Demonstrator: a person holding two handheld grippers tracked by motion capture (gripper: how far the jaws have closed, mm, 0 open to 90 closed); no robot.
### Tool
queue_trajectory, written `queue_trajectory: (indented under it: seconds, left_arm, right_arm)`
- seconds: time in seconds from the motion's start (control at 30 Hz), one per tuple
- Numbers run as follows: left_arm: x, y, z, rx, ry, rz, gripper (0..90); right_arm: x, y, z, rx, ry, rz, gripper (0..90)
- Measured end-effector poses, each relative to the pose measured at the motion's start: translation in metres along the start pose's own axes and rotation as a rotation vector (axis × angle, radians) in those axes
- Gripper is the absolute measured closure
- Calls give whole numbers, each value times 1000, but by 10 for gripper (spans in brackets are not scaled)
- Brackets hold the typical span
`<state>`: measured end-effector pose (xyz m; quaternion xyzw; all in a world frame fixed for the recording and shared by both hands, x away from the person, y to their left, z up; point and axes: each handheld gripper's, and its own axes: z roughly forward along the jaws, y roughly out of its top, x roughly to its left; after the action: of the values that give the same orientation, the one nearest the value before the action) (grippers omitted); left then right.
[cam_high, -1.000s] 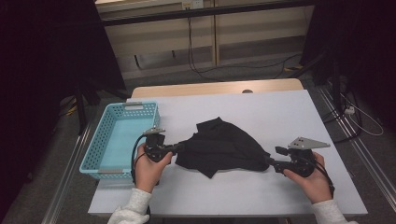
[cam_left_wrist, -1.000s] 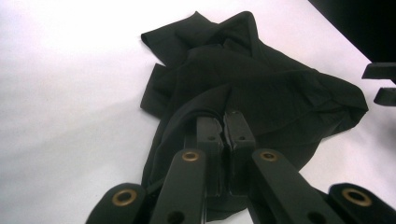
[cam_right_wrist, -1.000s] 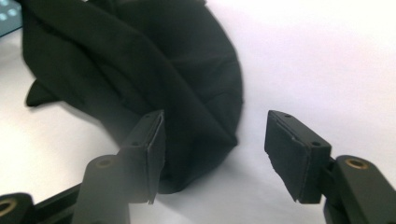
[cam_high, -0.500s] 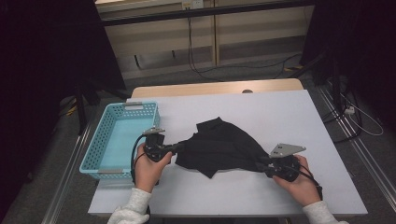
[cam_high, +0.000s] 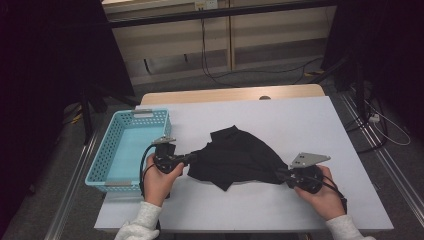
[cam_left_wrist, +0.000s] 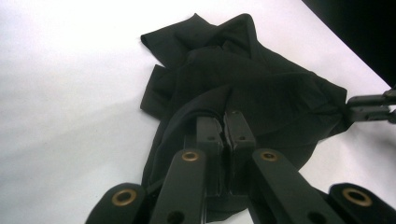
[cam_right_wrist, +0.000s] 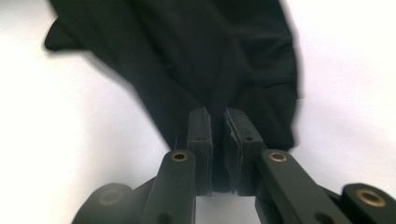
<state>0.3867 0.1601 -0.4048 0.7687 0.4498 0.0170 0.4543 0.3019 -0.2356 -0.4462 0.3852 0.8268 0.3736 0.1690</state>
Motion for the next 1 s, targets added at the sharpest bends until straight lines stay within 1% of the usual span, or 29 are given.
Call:
queue_trajectory:
  seconds: [0.03,0.1,0.13,0.17,0.2,0.23,0.27,0.4,0.47,0.53,0.63,0.67,0.77,0.83,0.9,1.0]
  left_arm:
    - [1,0,0,1,1,5,870]
    - [1,0,-1,-2,0,-1,870]
    - [1,0,-1,-1,0,-1,870]
    - [1,0,-1,-2,2,-1,869]
    - [1,0,-1,-1,1,-2,870]
    - [2,0,-1,-2,0,-2,870]
    - [2,0,-2,0,1,-2,870]
    - [1,-1,-3,-2,-1,-2,870]
    - [2,-1,-4,0,-4,1,870]
    - [2,-2,-5,-1,-8,-7,870]
    - [1,-2,-6,1,-12,-9,870]
    - [1,-2,-7,-2,-13,-7,870]
    - [1,-3,-10,-5,-19,-12,870]
    - [0,-5,-11,2,-26,-15,869]
    - [-2,-8,-11,15,-32,-11,870]
    - [-6,-13,-9,33,-37,-6,869]
  right_arm:
    - [1,0,3,16,-9,-10,812]
    - [2,-2,8,45,-18,-21,803]
    - [2,-3,9,46,-26,-18,809]
    - [0,-3,9,43,-21,-11,814]
    - [-1,-2,8,44,-34,-11,820]
    - [-2,-3,8,46,-50,-13,847]
    - [-4,-3,7,51,-45,-10,878]
    - [-10,-1,-4,13,-30,32,898]
    - [-13,0,-13,-22,-20,51,899]
    - [-15,-1,-20,-49,-8,74,900]
    - [-16,-3,-28,-67,27,93,900]
    - [-16,-3,-30,-68,30,89,900]
    - [-12,-5,-32,-50,65,73,900]
    - [-8,-9,-32,-24,86,57,900]
    - [-3,-14,-28,10,81,30,899]
    - [2,-18,-18,79,77,-7,896]
